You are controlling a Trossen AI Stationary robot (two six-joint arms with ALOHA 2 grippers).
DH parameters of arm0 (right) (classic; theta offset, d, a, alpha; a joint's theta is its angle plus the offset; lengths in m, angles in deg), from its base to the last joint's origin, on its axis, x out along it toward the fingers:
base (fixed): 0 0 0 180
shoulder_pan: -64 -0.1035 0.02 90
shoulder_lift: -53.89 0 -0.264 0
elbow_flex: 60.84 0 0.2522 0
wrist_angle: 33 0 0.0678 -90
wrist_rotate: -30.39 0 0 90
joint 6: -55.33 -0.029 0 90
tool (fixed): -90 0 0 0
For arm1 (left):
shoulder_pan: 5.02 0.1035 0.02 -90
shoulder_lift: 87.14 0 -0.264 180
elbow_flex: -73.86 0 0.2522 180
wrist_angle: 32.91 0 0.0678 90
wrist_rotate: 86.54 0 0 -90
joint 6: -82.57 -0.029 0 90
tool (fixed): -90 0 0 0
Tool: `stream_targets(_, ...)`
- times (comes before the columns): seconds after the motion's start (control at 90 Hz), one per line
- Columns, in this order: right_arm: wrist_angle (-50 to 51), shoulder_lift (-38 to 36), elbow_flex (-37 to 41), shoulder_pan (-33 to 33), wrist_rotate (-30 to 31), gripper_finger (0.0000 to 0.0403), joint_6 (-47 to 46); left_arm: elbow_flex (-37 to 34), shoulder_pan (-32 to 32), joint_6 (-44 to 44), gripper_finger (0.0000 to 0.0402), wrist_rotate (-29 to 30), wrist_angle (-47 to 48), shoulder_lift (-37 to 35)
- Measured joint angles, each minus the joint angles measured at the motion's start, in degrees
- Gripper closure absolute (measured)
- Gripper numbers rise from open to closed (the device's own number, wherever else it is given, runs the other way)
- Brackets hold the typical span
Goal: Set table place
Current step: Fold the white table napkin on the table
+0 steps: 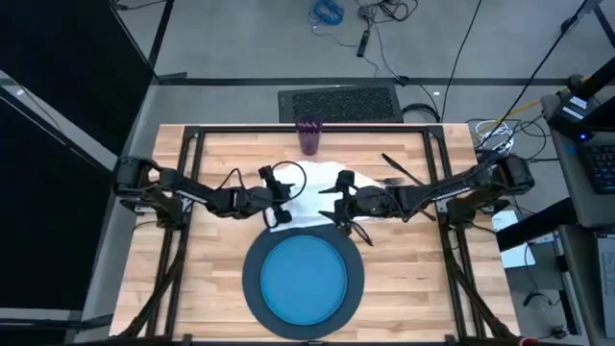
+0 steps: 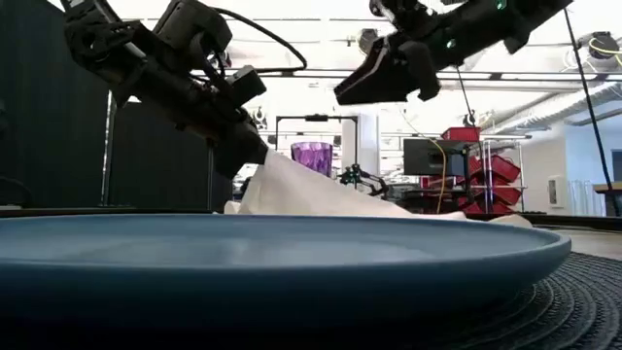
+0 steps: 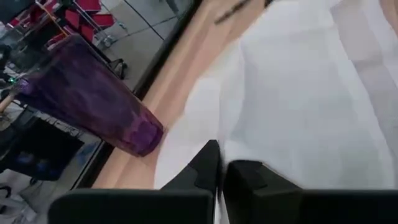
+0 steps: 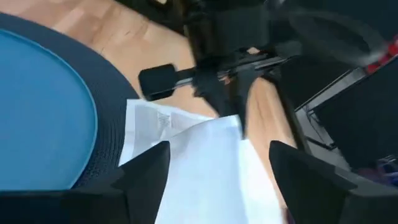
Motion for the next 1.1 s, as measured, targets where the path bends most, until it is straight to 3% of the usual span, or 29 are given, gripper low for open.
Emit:
stream_targets(0.133, -11.1, 7.1, 0.0, -0.6, 1.5, 0.0149, 1.5, 1.8, 1.7, 5.8, 0.0401, -0.4, -0.4, 0.0)
stream_targets(0.5, -26.3, 17.9, 0.0, -2.4, 15.9, 0.0151, 9.5, 7.1, 2.5, 14.0, 0.0401, -1.6, -0.3, 0.0)
stream_targets(0.833, -30.0, 20.0, 0.0, -3.0, 22.2, 0.0152, 9.8, 13.6, 2.9, 17.9, 0.0401, -1.3, -0.2, 0.0)
stream_targets(0.978, -31.0, 20.0, 0.0, -3.0, 22.6, 0.0152, 9.8, 16.8, 2.8, 15.6, 0.0401, -1.3, -0.1, 0.0)
stream_targets(1.1, -32.1, 20.0, 0.0, -3.6, 26.7, 0.0152, 11.6, 18.9, 2.1, 12.6, 0.0402, -1.2, 0.7, 0.0)
